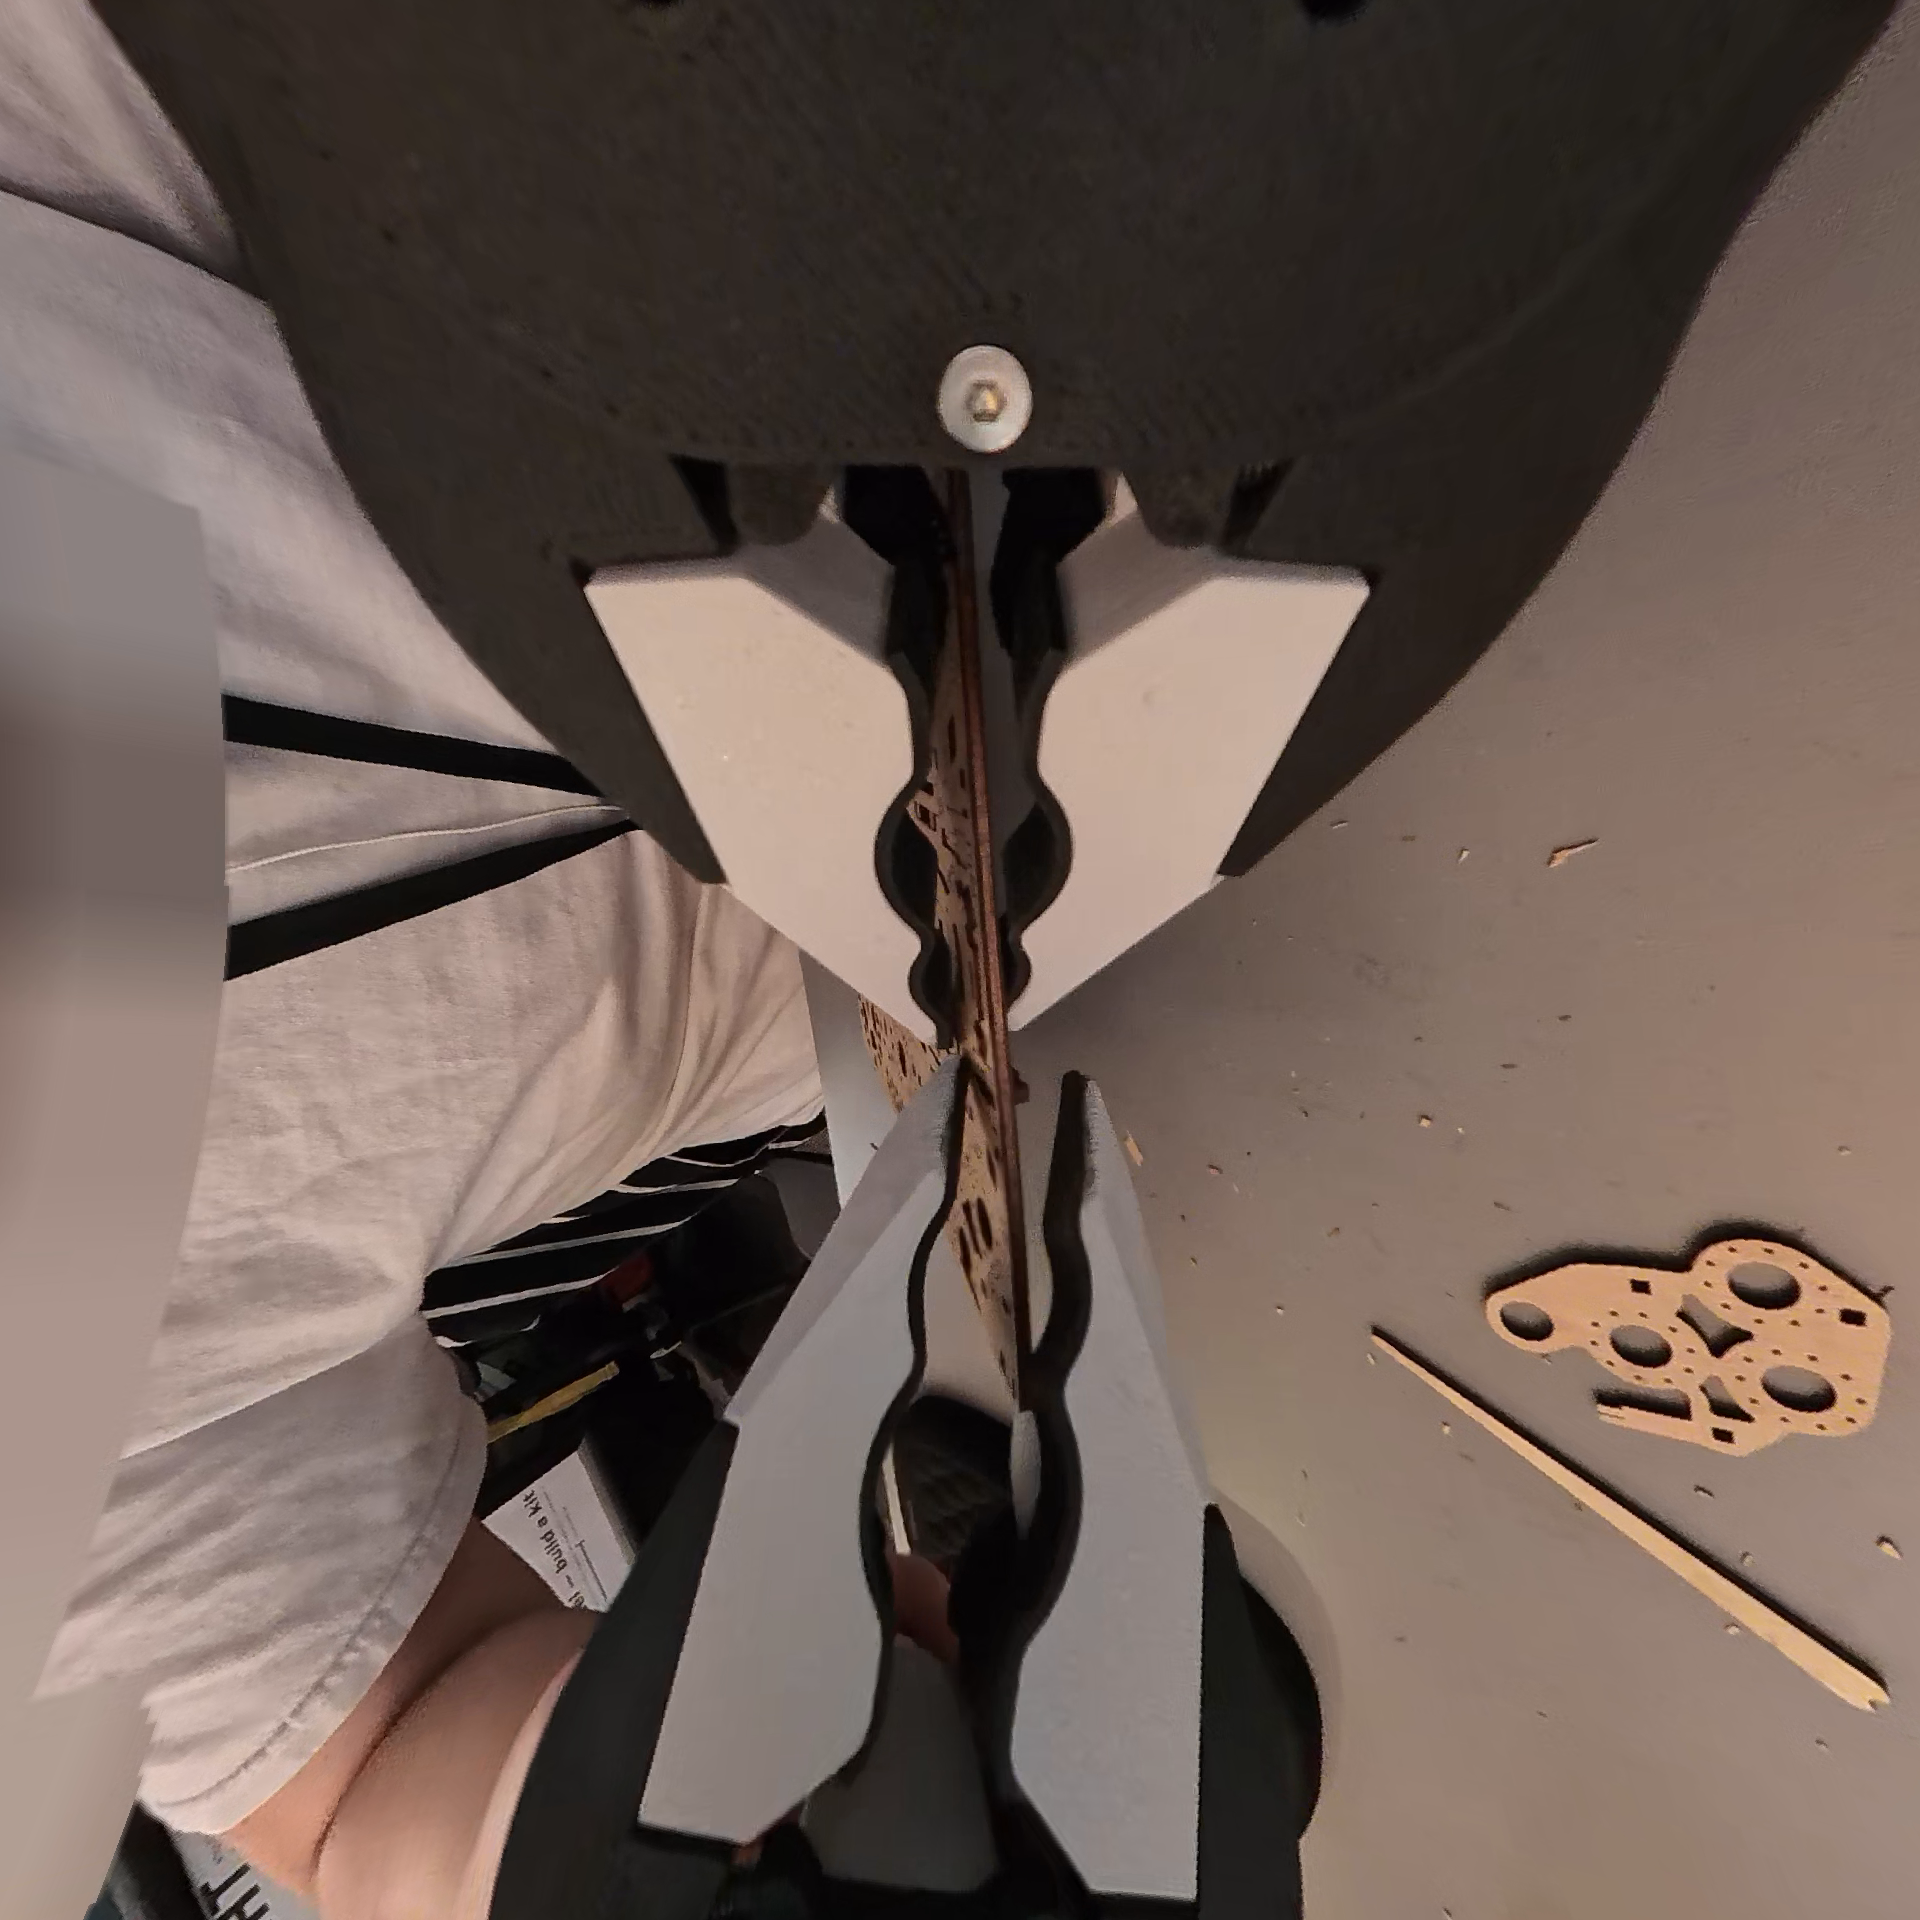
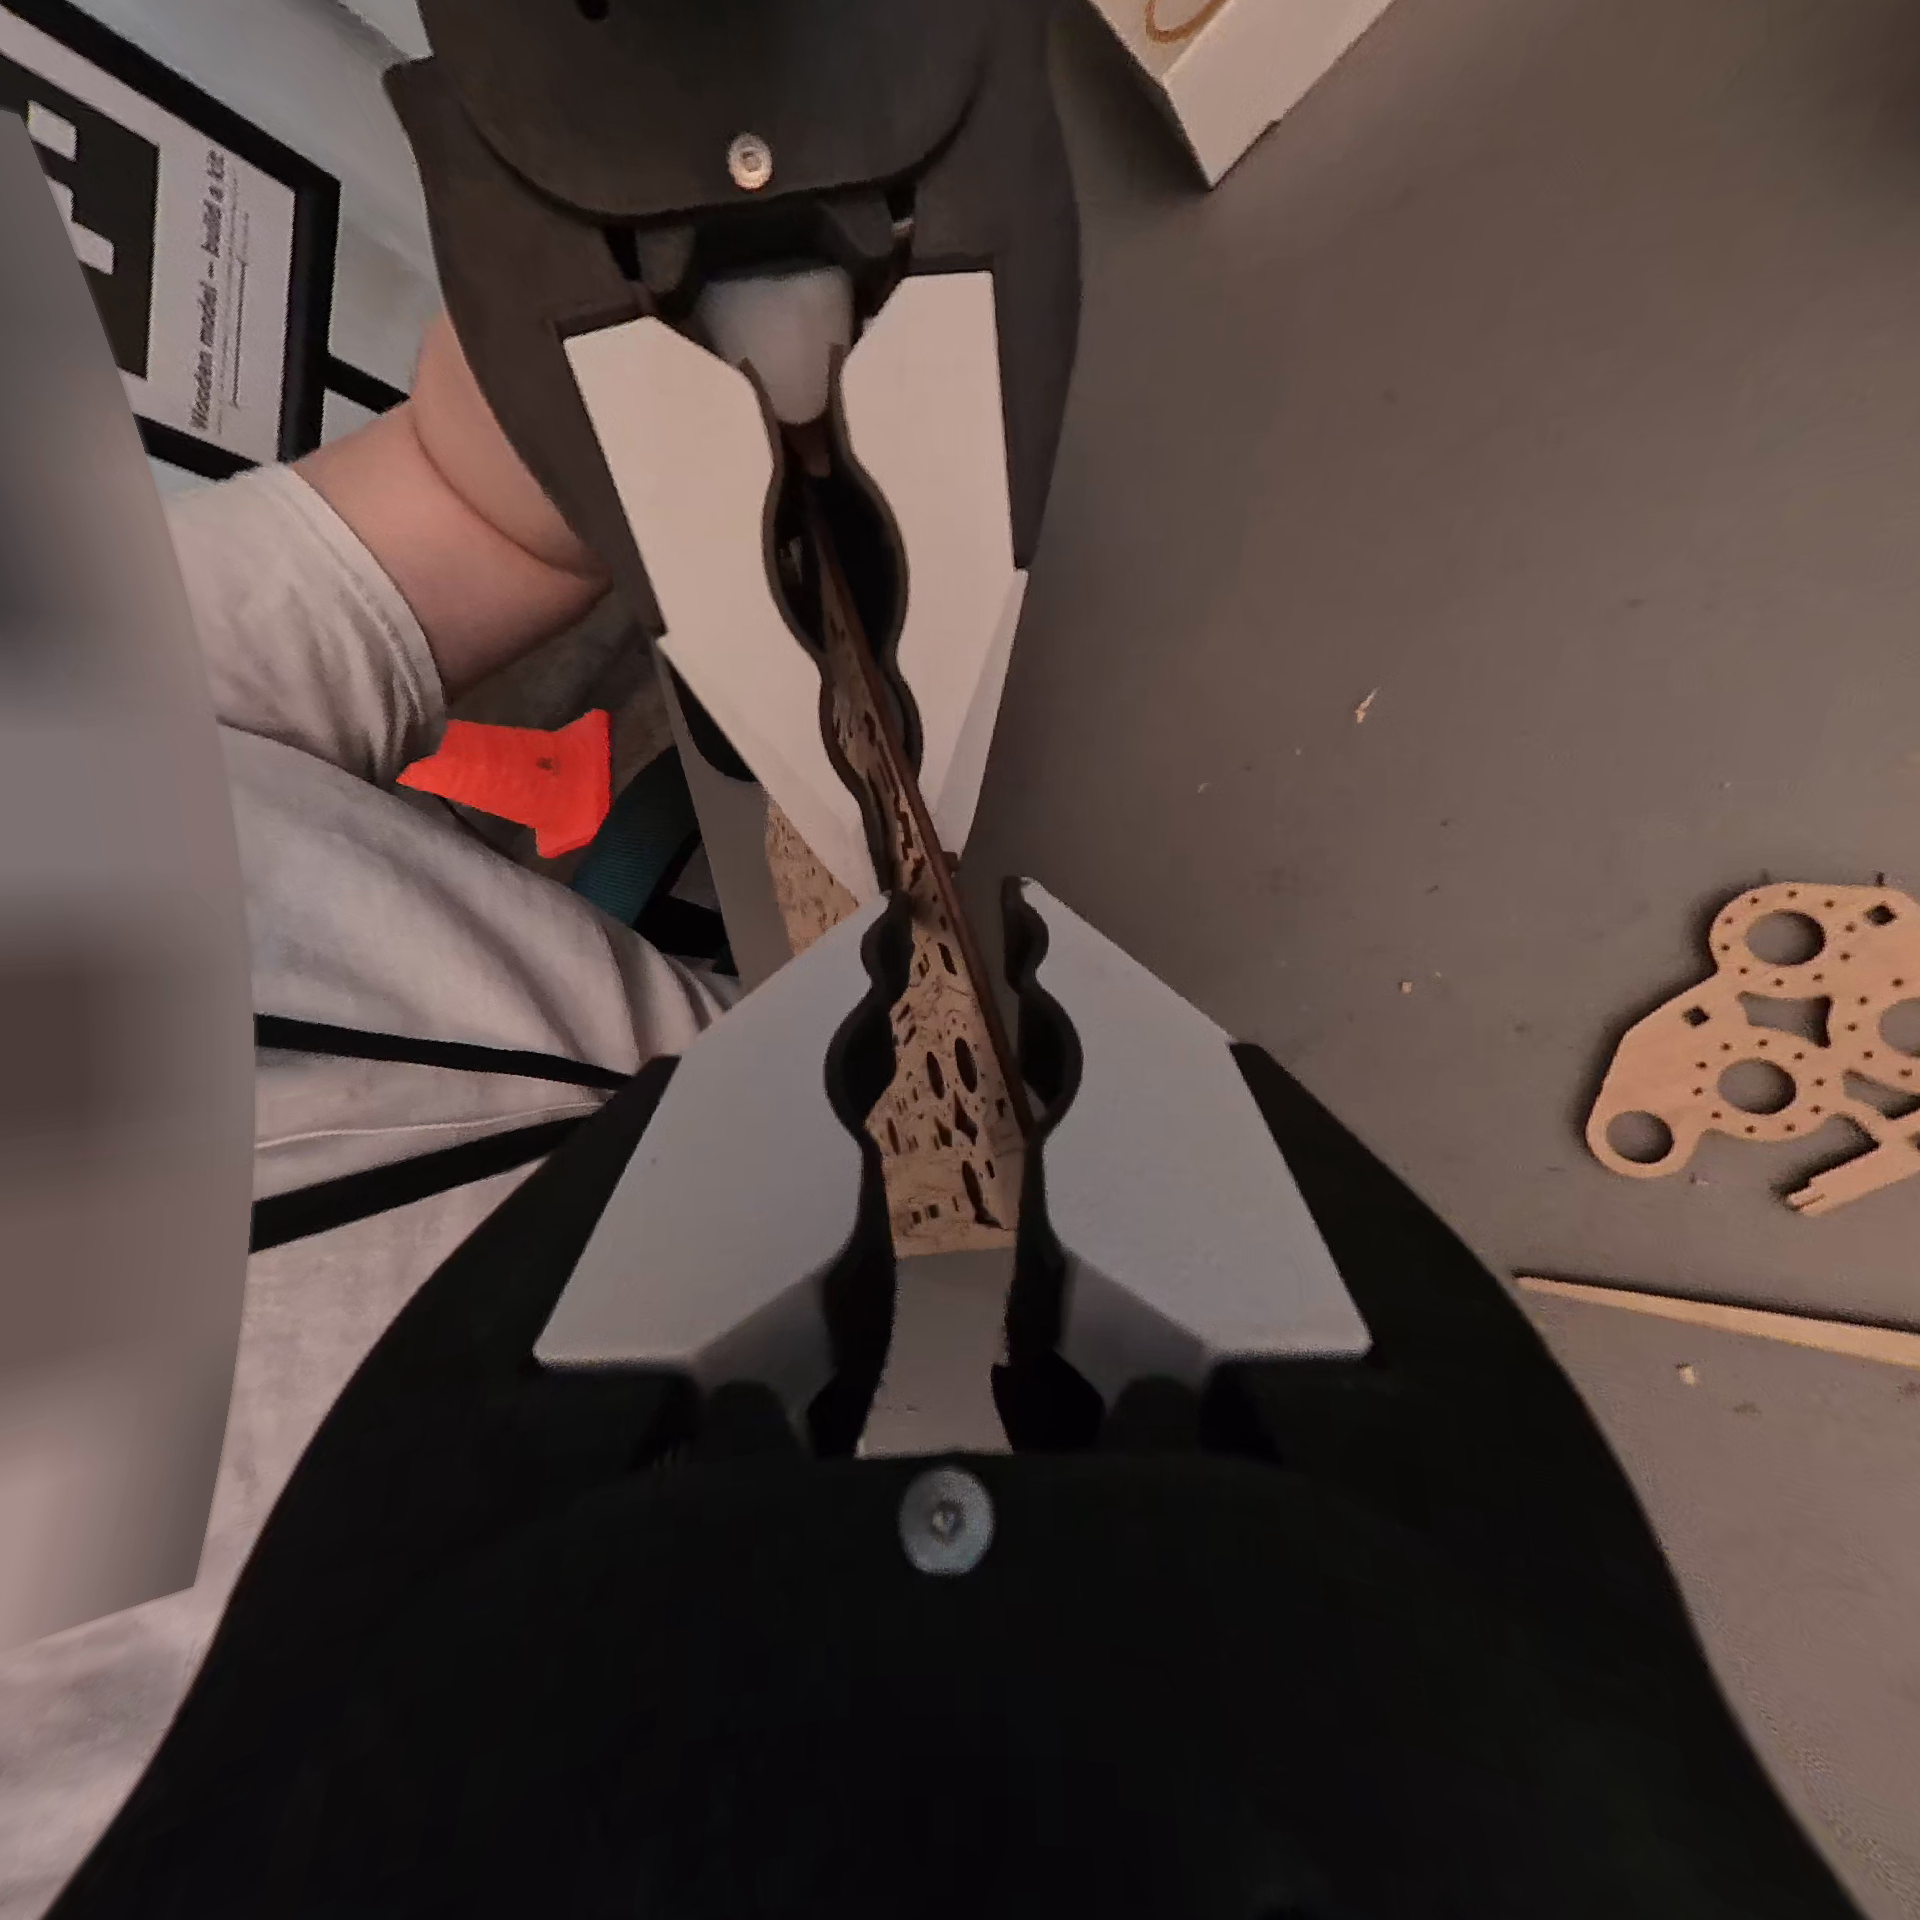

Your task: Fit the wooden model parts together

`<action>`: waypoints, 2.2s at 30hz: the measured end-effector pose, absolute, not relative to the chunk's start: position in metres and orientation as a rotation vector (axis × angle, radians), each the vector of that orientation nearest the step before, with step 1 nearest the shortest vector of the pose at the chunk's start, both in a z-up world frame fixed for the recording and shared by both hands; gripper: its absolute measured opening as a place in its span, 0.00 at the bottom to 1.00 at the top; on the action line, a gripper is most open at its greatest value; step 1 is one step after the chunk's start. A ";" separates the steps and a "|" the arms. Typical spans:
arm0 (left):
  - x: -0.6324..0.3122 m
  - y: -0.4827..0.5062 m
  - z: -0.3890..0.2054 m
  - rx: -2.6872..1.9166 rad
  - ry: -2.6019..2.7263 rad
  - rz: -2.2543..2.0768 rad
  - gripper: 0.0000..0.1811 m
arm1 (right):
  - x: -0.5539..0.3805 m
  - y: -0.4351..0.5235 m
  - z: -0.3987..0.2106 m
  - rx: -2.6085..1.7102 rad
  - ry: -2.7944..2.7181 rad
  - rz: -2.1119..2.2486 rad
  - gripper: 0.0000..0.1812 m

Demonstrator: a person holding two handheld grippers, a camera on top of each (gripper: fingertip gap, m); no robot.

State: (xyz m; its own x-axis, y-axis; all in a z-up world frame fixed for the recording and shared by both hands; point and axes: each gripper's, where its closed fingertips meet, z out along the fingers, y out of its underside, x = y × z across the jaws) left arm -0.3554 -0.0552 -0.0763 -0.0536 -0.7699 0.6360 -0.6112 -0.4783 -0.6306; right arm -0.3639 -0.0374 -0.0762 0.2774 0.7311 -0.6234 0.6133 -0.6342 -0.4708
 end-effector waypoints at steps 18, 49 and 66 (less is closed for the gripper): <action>-0.356 -0.070 -0.069 -2.027 1.563 -1.642 0.01 | -0.365 -0.050 -0.065 -2.339 -1.351 1.413 0.08; -0.356 -0.070 -0.075 -2.080 1.560 -1.635 0.01 | -0.364 -0.048 -0.062 -2.417 -1.261 1.481 0.05; -0.364 -0.062 -0.094 -2.223 1.460 -1.764 0.01 | -0.314 0.001 -0.043 -1.687 -1.633 0.516 0.13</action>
State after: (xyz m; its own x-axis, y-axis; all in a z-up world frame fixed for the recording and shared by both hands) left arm -0.3635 -0.0621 -0.0938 -0.0291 -0.6093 0.7924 -0.6646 -0.5803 -0.4706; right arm -0.3135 0.0009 -0.0425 0.1170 0.9739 0.1946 0.6852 0.0627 -0.7256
